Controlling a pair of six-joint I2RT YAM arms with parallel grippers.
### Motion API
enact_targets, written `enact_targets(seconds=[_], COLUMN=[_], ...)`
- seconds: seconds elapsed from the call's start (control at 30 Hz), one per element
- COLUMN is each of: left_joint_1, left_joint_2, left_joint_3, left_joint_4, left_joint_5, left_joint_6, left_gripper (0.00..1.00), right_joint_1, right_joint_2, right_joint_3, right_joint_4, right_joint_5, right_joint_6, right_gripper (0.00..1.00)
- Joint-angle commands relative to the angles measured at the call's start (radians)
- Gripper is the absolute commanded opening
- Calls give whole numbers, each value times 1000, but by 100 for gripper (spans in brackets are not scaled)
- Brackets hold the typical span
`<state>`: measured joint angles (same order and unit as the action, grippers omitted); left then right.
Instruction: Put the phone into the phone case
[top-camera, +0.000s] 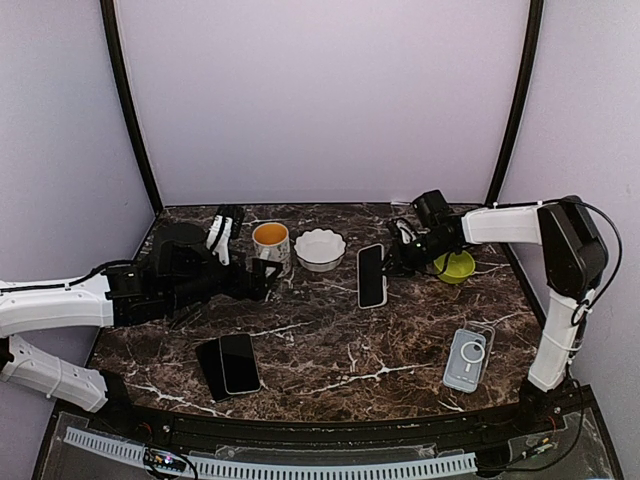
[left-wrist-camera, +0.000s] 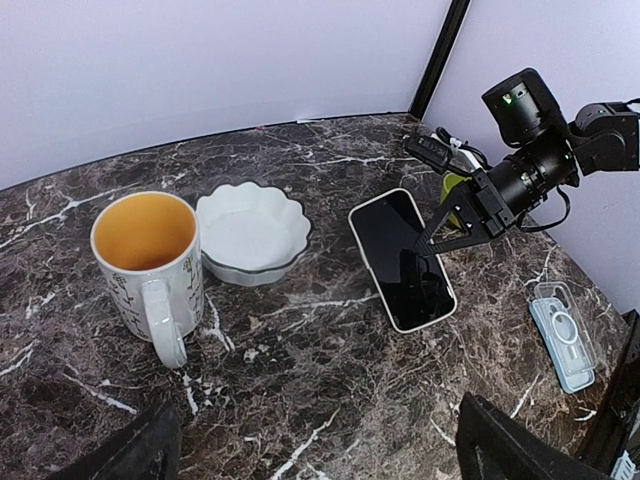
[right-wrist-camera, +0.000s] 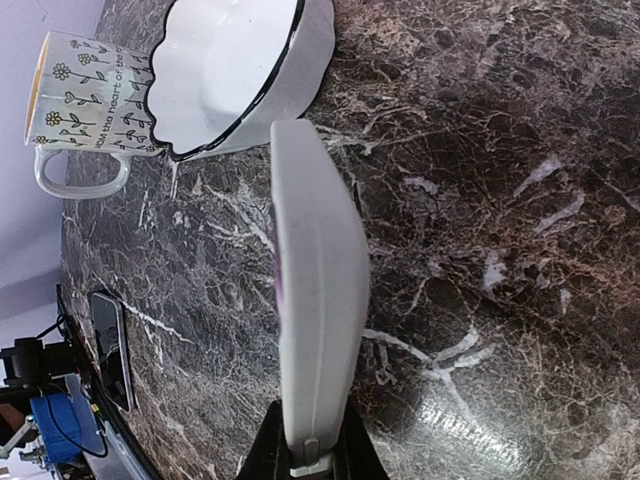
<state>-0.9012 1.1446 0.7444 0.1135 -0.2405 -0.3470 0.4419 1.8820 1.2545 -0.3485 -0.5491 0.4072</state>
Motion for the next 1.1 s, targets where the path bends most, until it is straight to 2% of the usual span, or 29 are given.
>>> enact_targets(seconds=[0.0,0.13,0.37,0.93,1.07], left_joint_1=[6,7,7,8,8], left_joint_2=[2,1,5,13,12], left_joint_3=[-7,-13,-6,2,3], left_joint_4=[-1,10,5,0,-1], left_joint_5=[1,-3,-4,-18,-16], left_joint_6=[23,30,30,34,37], left_gripper=[98,98,98,97,98], right_joint_1=[-5,-5,-8,-11,-10], right_joint_2=[4,20,61,117,111], right_joint_3=[33,31,42,22,16], right_joint_4=[2,-22,-39,-27,-37], right_joint_5=[21,74,170,260,290], right_joint_6=[10,1,-4,10,8], right_gripper=[0,11,20,23,28])
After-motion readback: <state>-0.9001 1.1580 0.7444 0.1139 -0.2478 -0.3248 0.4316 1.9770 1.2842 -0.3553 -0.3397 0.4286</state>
